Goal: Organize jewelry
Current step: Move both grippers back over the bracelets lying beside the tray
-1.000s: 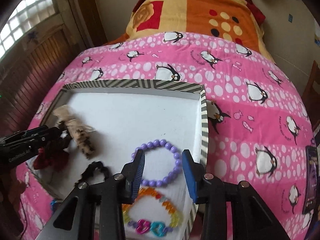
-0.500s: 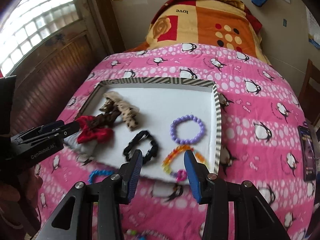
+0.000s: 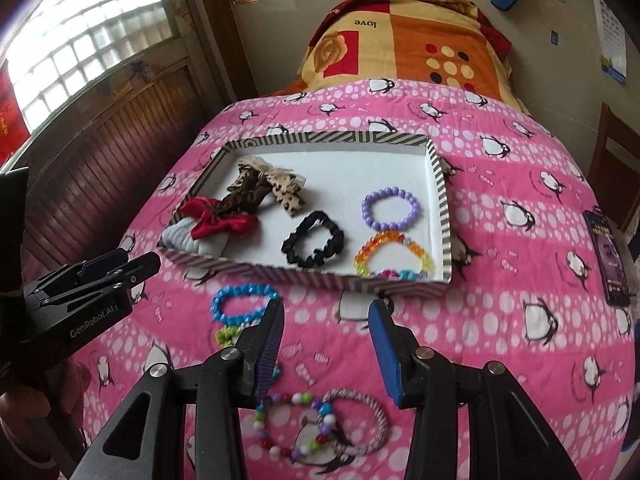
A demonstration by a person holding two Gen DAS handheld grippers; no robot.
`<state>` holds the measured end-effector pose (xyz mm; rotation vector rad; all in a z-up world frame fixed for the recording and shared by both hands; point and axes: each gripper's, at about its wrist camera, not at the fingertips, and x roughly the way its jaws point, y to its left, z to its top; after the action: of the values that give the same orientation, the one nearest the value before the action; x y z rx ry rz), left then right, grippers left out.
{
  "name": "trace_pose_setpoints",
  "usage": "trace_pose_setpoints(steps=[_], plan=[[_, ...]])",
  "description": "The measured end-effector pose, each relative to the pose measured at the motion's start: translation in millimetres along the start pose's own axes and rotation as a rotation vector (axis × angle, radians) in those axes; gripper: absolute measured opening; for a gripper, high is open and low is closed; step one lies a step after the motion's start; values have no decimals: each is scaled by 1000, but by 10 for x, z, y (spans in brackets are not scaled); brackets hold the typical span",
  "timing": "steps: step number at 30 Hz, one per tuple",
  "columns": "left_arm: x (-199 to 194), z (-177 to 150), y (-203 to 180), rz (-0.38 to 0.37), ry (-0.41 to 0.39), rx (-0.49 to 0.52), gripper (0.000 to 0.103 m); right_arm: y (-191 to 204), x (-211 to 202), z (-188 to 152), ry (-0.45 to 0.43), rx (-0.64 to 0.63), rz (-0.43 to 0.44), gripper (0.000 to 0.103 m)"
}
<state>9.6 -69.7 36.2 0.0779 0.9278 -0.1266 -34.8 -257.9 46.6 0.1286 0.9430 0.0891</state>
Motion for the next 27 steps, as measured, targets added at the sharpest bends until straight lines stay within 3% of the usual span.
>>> trace_pose_setpoints(steps=[9, 15, 21, 25, 27], plan=[[-198, -212, 55, 11, -47, -2, 48, 84, -91, -180, 1, 0, -3, 42], [-265, -313, 67, 71, -92, 15, 48, 101, -147, -261, -3, 13, 10, 42], [-261, -411, 86, 97, -71, 28, 48, 136, -214, -314, -21, 11, 22, 43], [-292, -454, 67, 119, -76, 59, 48, 165, -285, -350, -53, 0, 13, 67], [-314, -462, 83, 115, -77, 54, 48, 181, -325, -366, -69, -12, 14, 67]])
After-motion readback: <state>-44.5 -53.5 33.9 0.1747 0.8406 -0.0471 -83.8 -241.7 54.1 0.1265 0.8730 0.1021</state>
